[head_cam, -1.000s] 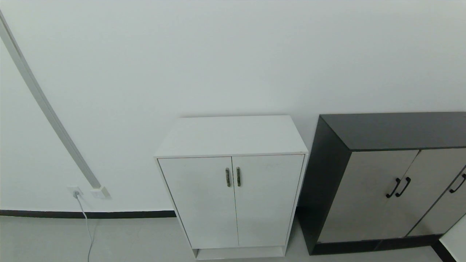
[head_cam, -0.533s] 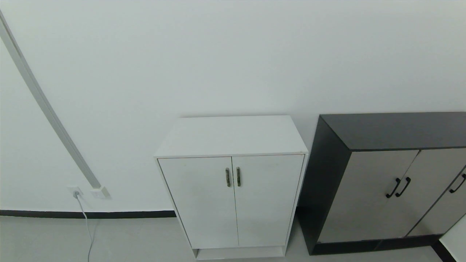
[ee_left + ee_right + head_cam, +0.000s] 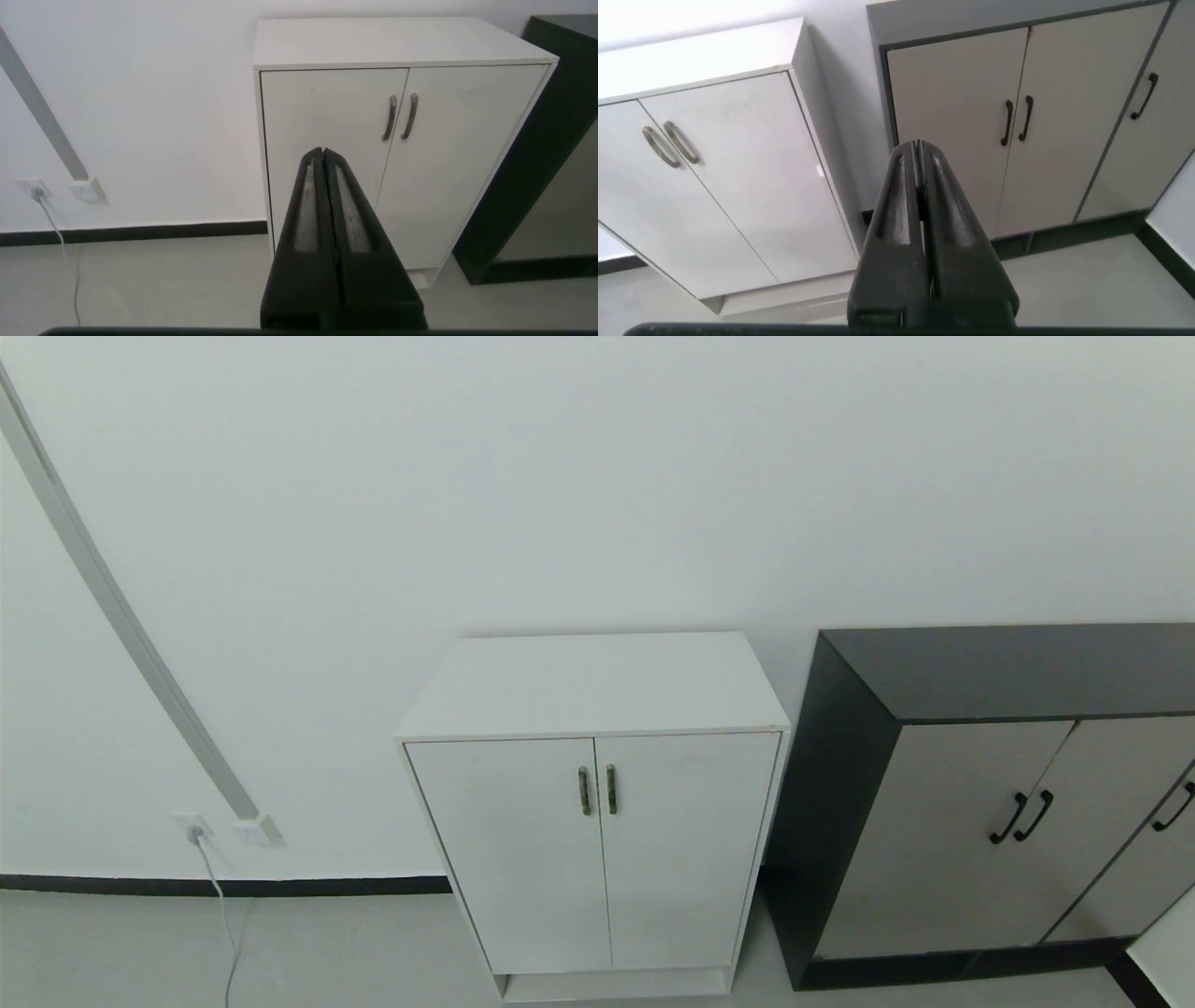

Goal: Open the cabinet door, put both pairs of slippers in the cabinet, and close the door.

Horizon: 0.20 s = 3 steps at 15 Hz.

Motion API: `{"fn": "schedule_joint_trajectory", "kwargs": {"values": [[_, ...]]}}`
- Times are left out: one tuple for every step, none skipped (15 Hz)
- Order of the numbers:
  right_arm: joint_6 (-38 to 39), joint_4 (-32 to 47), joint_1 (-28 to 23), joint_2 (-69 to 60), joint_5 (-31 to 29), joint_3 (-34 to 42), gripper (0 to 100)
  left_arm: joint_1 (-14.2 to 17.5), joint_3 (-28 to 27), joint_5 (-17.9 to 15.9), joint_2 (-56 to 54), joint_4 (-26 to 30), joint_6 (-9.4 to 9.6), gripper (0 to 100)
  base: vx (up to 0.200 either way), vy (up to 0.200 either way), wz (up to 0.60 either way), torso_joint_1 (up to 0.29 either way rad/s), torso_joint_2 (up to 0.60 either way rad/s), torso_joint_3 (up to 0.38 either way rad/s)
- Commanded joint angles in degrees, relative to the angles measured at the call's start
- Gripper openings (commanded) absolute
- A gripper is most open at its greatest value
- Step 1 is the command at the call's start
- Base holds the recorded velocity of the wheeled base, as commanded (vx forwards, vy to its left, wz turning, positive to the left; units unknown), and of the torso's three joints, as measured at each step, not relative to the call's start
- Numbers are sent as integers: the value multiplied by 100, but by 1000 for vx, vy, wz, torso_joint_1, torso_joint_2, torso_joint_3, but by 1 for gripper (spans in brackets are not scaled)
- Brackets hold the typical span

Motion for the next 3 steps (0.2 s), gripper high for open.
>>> {"fn": "schedule_joint_trajectory", "kwargs": {"values": [[-16,7,1,10,16,0,0,1,0,2,7,2,2,0,0,0,0,0,0,0],[-25,7,1,10,16,0,0,1,0,2,7,2,2,0,0,0,0,0,0,0],[-34,7,1,10,25,0,0,1,0,2,7,2,2,0,0,0,0,0,0,0]]}}
